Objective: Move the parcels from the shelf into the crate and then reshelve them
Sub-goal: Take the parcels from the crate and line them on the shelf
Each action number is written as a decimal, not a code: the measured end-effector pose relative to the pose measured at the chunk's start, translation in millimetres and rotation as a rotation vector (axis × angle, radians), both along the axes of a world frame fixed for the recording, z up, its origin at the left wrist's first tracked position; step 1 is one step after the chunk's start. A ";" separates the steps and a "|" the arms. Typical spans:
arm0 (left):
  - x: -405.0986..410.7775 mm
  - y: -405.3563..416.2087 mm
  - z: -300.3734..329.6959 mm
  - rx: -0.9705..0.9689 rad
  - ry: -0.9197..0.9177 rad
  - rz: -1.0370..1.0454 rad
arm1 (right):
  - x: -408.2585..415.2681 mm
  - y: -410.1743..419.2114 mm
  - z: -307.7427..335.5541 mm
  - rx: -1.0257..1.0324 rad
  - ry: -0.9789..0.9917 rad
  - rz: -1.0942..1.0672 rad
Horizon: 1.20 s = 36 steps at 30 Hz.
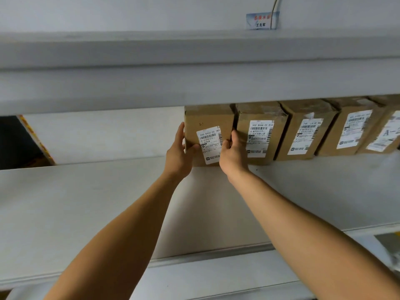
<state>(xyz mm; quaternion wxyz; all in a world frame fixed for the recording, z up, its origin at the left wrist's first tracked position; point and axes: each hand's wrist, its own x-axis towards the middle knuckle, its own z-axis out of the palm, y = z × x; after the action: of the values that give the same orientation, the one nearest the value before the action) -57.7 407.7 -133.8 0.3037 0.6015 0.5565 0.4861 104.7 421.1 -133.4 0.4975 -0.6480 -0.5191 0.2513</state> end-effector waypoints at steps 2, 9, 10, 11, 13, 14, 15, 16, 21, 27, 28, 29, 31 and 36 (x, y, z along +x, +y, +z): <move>-2.3 0.4 0.4 -0.012 0.018 -0.005 | -1.1 -0.6 -0.6 -0.005 0.007 0.009; 2.5 -35.7 13.1 -0.155 0.093 0.072 | 9.6 -33.0 10.7 -0.086 0.084 0.158; 2.5 -43.9 12.9 -0.151 0.122 0.088 | 13.8 -42.9 13.4 -0.083 0.077 0.161; 2.2 -52.4 12.9 -0.147 0.151 0.099 | 18.9 -54.4 15.7 -0.076 0.054 0.159; 3.9 -69.9 11.7 -0.148 0.181 0.083 | 31.1 -81.2 17.1 -0.054 0.001 0.158; 6.8 -79.0 10.3 -0.146 0.185 0.054 | 38.0 -96.2 15.8 -0.054 -0.030 0.156; 11.3 -88.2 9.2 -0.140 0.188 0.016 | 45.3 -112.6 14.3 -0.059 -0.066 0.153; 17.5 -96.8 7.9 -0.124 0.191 -0.028 | 53.5 -128.7 11.5 -0.065 -0.090 0.146; 72.1 -140.4 -1.7 0.003 0.227 -0.258 | 101.9 -218.5 -3.4 -0.039 -0.215 -0.009; 171.9 -208.1 -20.2 0.159 0.268 -0.575 | 184.5 -332.8 -27.6 -0.134 -0.252 -0.237; 190.4 -220.3 -24.8 0.171 0.275 -0.620 | 198.1 -353.7 -32.3 -0.150 -0.250 -0.289; 209.0 -233.5 -29.1 0.173 0.281 -0.661 | 211.3 -374.6 -37.2 -0.177 -0.248 -0.341; 245.4 -263.0 -36.3 0.136 0.305 -0.738 | 235.9 -417.9 -45.9 -0.227 -0.234 -0.430; 341.6 -345.4 -65.4 0.083 0.390 -0.901 | 303.1 -536.3 -78.4 -0.338 -0.253 -0.600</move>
<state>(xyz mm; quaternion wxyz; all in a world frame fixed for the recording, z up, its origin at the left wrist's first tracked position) 284.0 62.2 -199.2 0.3495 0.8738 0.2676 0.2066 407.8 -115.2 -211.9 0.3670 -0.8704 -0.3144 0.0942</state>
